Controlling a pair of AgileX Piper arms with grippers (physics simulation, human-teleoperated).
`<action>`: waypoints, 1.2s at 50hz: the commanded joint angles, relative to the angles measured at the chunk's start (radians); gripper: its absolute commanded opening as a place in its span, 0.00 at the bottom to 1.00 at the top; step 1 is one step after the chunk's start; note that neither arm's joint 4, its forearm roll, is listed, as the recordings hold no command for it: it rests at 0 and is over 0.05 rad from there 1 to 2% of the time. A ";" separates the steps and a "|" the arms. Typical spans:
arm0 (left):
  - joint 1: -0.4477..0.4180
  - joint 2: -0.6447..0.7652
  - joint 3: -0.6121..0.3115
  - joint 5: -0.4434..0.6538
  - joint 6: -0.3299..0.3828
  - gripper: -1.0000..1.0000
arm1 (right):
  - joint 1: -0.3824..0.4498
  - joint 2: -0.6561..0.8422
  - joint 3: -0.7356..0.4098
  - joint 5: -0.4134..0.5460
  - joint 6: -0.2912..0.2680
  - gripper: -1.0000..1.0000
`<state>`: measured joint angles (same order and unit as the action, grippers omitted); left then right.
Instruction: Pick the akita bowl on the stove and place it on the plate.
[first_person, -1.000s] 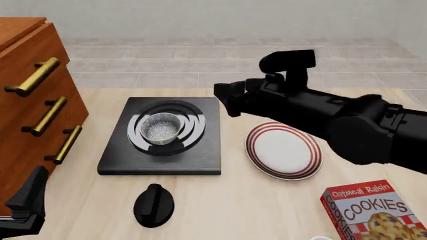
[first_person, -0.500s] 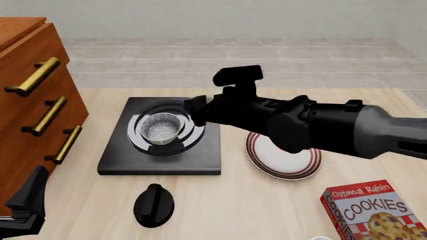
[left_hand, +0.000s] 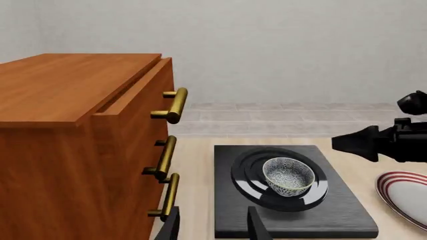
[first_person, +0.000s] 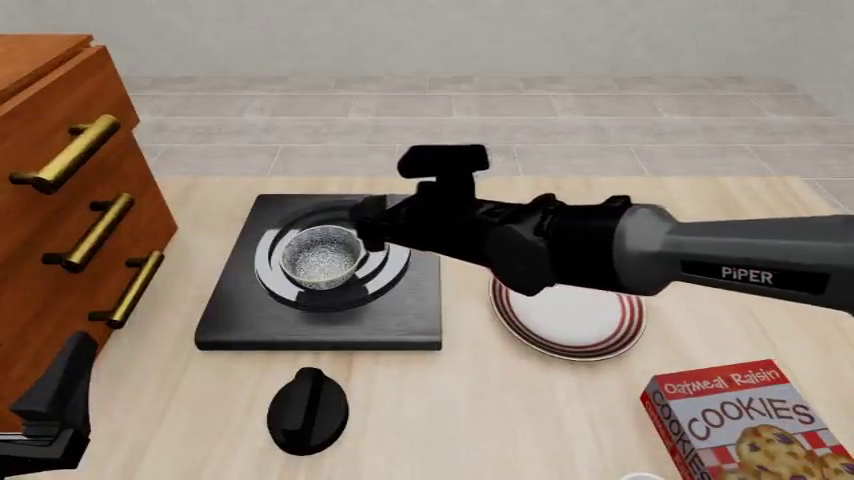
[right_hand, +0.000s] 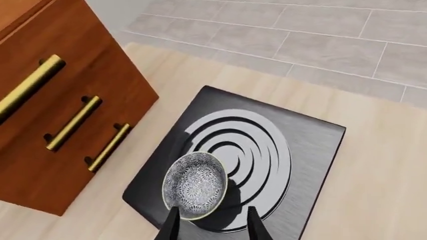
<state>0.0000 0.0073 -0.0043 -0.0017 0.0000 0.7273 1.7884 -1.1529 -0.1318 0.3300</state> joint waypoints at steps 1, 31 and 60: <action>0.000 0.000 0.000 0.000 0.000 1.00 | -0.006 0.089 -0.078 0.025 0.003 1.00; 0.000 0.000 0.000 0.000 0.000 1.00 | -0.004 0.246 -0.241 0.093 -0.022 1.00; 0.000 0.000 0.000 0.000 0.000 1.00 | 0.005 0.370 -0.324 0.132 -0.091 1.00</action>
<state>0.0000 0.0073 -0.0043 -0.0017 0.0000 0.7260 2.1169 -1.4471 -0.0168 0.2681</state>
